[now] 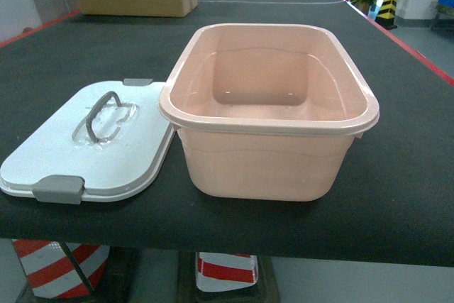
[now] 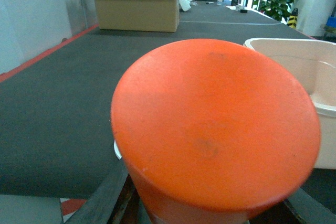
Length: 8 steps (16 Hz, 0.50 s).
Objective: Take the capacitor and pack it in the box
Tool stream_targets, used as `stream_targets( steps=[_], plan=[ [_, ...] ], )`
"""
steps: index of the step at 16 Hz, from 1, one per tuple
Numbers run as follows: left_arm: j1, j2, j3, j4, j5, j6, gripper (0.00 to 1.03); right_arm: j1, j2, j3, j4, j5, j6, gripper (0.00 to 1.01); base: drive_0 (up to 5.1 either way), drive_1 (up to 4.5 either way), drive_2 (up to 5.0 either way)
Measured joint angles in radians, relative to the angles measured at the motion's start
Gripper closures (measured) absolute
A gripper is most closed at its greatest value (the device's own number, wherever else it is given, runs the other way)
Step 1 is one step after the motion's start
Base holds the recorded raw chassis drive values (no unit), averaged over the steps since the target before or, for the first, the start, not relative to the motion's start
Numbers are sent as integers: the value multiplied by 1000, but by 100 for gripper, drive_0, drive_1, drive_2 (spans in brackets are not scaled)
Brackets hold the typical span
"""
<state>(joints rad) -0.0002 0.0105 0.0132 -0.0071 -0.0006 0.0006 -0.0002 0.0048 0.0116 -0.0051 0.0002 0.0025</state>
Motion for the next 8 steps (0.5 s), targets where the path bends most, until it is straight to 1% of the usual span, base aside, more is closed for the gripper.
stream_targets(
  steps=[8],
  plan=[
    [0,0,0,0,0,0,59,0,0,0,0,0,0,3,0,0,0]
  ],
)
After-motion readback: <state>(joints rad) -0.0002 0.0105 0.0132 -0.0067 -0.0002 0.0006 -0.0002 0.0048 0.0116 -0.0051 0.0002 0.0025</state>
